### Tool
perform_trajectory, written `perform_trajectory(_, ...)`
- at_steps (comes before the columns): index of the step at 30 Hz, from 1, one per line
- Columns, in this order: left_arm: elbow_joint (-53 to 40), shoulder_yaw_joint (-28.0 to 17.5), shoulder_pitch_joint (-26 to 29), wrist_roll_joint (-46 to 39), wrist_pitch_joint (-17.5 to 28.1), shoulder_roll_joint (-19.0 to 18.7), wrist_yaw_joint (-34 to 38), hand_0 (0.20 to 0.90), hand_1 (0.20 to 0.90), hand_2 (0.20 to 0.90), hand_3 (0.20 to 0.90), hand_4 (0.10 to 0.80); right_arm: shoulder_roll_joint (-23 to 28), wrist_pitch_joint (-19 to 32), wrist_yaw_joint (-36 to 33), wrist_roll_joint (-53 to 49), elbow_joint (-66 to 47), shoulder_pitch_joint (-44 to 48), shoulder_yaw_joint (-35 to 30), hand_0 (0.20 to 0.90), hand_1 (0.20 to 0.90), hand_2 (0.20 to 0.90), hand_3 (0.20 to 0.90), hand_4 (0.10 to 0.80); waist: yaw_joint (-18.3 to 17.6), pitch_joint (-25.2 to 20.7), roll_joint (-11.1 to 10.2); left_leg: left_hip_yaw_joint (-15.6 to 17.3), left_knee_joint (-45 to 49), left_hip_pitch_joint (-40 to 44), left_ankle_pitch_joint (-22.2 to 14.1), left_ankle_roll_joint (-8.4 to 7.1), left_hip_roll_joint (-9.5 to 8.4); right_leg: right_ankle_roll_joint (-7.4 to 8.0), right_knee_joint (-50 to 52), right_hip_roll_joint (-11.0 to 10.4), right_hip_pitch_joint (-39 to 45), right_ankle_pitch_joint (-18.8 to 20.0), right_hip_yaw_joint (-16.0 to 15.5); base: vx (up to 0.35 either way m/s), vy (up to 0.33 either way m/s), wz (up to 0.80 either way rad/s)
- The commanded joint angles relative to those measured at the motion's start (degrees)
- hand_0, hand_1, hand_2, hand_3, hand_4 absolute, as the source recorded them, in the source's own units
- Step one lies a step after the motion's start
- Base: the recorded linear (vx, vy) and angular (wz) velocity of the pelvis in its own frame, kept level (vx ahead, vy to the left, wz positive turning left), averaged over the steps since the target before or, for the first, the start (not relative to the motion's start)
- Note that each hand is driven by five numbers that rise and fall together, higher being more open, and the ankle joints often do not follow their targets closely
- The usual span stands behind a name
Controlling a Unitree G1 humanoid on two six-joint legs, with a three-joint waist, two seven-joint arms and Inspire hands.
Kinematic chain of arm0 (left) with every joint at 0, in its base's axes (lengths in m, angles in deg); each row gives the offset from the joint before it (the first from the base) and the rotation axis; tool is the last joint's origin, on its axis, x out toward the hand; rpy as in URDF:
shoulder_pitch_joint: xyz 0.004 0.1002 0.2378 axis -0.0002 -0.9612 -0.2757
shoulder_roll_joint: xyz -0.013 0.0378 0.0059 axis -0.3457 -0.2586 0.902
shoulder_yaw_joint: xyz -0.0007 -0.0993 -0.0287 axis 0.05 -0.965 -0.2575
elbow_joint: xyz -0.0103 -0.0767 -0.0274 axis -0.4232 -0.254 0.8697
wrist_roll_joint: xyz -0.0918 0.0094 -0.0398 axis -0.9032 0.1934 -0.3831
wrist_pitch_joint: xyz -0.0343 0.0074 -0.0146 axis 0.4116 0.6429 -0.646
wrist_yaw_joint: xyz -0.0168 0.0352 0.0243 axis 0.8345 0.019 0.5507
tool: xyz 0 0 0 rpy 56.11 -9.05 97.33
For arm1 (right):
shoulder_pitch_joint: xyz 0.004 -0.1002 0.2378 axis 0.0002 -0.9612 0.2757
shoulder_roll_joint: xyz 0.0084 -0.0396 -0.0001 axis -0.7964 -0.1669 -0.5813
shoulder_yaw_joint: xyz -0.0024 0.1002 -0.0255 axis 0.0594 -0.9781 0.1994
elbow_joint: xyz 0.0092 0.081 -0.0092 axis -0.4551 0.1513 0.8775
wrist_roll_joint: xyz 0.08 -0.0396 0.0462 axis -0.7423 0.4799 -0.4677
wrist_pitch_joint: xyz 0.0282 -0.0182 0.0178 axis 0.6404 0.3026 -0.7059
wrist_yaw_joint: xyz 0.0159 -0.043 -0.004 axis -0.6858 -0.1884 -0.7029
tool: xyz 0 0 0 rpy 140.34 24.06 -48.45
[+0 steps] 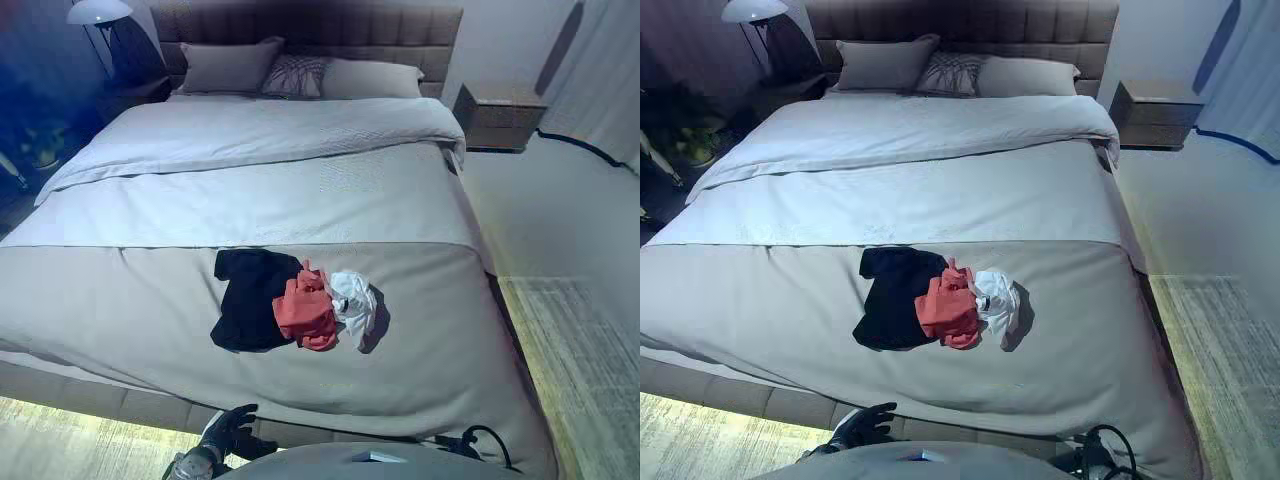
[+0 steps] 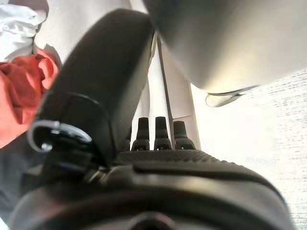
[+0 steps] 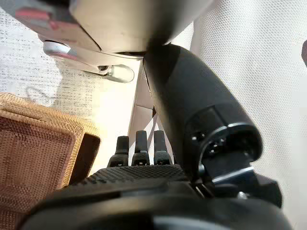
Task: Pick up the clothes from the bed and place them into the basket
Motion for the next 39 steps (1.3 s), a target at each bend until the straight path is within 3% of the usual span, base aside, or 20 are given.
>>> perform_trajectory(1, 1.3, 0.4, 4.9, -0.1, 2.2, 0.4, -0.7, 0.900, 0.900, 0.900, 0.900, 0.800, -0.1, 0.0, -0.3, 1.6, 3.3, 2.6, 0.7, 0.900, 0.900, 0.900, 0.900, 0.800, 0.4, 0.4, -0.2, 4.5, 0.3, 0.6, -4.9, 1.89, -1.22, 3.93, 1.2, -3.1, -1.5, 3.6, -2.9, 0.000, 0.000, 0.00)
perform_trajectory(5, 1.7, -0.6, 4.8, -3.8, -1.4, 0.8, -2.3, 0.900, 0.900, 0.900, 0.900, 0.800, -0.1, 0.0, -0.3, 1.5, 3.5, 2.6, 0.6, 0.900, 0.900, 0.900, 0.900, 0.800, 0.6, 0.4, -0.3, 4.4, 0.3, 0.6, -4.9, 1.95, -1.37, 3.95, 1.1, -3.2, -1.4, 3.7, -3.2, 0.000, 0.000, 0.00)
perform_trajectory(12, 2.8, -1.4, 4.4, -0.1, -0.8, 0.7, 0.4, 0.900, 0.900, 0.900, 0.900, 0.800, -0.4, 0.5, -1.4, 0.5, 3.3, 2.6, 0.7, 0.900, 0.900, 0.900, 0.900, 0.800, 0.8, 0.2, -0.5, 4.4, 0.3, 0.7, -5.1, 1.95, -1.52, 4.03, 0.8, -3.3, -1.1, 3.8, -3.4, 0.000, 0.000, 0.00)
perform_trajectory(18, 2.8, -0.9, 4.3, -1.6, -1.4, 0.5, 0.1, 0.900, 0.900, 0.900, 0.900, 0.800, 0.2, 4.9, -5.9, -2.1, 2.7, 3.0, -0.8, 0.900, 0.900, 0.900, 0.900, 0.800, 0.8, 0.3, -0.5, 4.5, 0.3, 0.6, -5.1, 2.12, -1.62, 4.10, 1.0, -3.2, -1.3, 3.9, -3.1, 0.000, 0.000, 0.00)
perform_trajectory(21, 2.6, -1.4, 4.3, -4.6, -2.4, 0.3, -1.8, 0.900, 0.900, 0.900, 0.900, 0.800, 1.2, 7.7, -9.0, 2.8, 1.2, 3.4, -0.8, 0.900, 0.900, 0.900, 0.900, 0.800, 0.9, 0.5, -0.6, 4.4, 0.3, 0.6, -5.2, 2.23, -1.75, 4.13, 0.9, -3.1, -1.3, 4.0, -3.0, 0.000, 0.000, 0.00)
perform_trajectory(27, 1.7, -1.6, 3.6, -4.4, -1.5, -0.6, -3.2, 0.900, 0.900, 0.900, 0.900, 0.800, 4.0, 10.3, -13.4, 5.1, -3.1, 5.2, -0.5, 0.900, 0.900, 0.900, 0.900, 0.800, 2.0, 0.6, -1.8, 4.3, 0.3, 0.6, -5.4, 2.35, -1.87, 4.49, 0.5, -3.2, -1.2, 4.7, -3.4, 0.068, -0.049, 0.01)
perform_trajectory(35, -1.1, -2.0, 1.0, -4.0, -1.9, -4.4, -3.1, 0.900, 0.900, 0.900, 0.900, 0.800, 10.9, 11.2, -9.5, 10.3, -14.7, 9.3, 1.7, 0.900, 0.900, 0.900, 0.900, 0.800, 4.8, 2.1, -3.1, 3.5, 0.3, -1.1, -4.9, 2.53, -1.64, 4.47, 1.8, -2.9, -2.8, 4.3, -4.3, 0.094, -0.092, 0.07)
perform_trajectory(39, -1.8, -1.4, 2.6, -4.2, -2.2, -7.3, -2.9, 0.900, 0.900, 0.900, 0.900, 0.800, 14.3, 12.7, -9.8, 6.6, -16.0, 14.5, 2.6, 0.900, 0.900, 0.900, 0.900, 0.800, 6.6, 4.5, -3.6, 2.8, 1.1, -4.7, -3.9, 2.72, -1.08, 4.06, 4.5, -2.6, -6.9, 3.9, -4.8, -0.049, -0.153, 0.12)
